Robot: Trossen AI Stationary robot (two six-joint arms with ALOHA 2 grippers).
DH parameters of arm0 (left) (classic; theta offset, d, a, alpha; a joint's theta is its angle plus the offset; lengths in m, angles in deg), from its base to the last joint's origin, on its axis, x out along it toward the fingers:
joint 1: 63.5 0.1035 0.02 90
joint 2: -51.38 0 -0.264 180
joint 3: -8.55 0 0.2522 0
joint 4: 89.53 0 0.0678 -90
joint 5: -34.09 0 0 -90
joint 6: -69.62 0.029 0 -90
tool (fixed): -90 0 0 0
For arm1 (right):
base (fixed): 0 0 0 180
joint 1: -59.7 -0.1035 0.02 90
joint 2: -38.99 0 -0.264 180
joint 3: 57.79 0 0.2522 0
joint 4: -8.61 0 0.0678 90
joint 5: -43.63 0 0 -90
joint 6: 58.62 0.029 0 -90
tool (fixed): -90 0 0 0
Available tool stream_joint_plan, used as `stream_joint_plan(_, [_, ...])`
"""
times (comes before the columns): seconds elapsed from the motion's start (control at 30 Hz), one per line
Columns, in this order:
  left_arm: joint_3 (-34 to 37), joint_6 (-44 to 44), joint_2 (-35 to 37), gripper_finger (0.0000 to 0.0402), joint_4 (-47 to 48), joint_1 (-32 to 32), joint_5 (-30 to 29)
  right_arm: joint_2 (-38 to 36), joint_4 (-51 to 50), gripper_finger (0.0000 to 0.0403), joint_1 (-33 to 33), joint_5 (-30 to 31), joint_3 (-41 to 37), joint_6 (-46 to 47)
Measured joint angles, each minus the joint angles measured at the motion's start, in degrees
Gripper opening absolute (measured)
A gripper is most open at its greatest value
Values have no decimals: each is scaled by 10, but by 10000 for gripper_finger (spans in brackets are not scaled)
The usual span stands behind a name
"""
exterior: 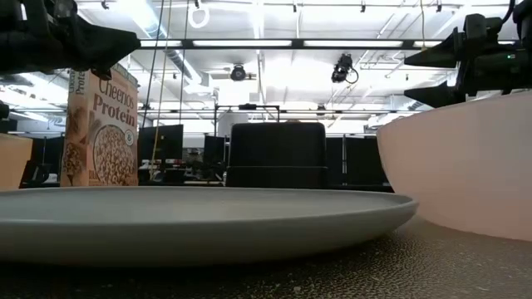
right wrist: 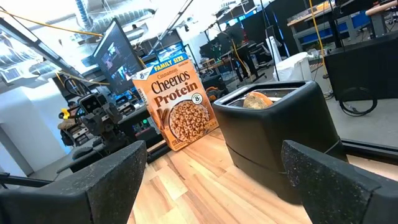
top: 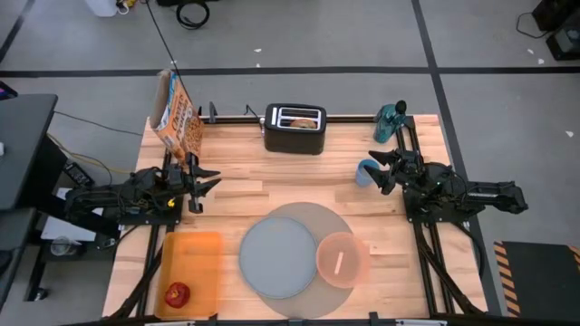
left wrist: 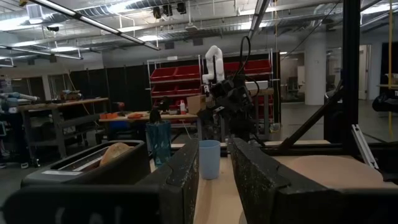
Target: Arrange a breakfast setting
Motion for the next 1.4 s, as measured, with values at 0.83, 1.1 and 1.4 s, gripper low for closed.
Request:
stream_joint_plan(0.83, [0, -4, 0, 101, -3, 0, 0, 0, 0, 380, 0, 0, 0, 0])
stream_joint_plan(1.1, [0, -64, 0, 101, -25, 0, 0, 0, 0, 380, 0, 0, 0, 0])
stream_joint_plan(1.4, [0, -54, 0, 101, -64, 0, -20, 0, 1, 380, 0, 0, 0, 0])
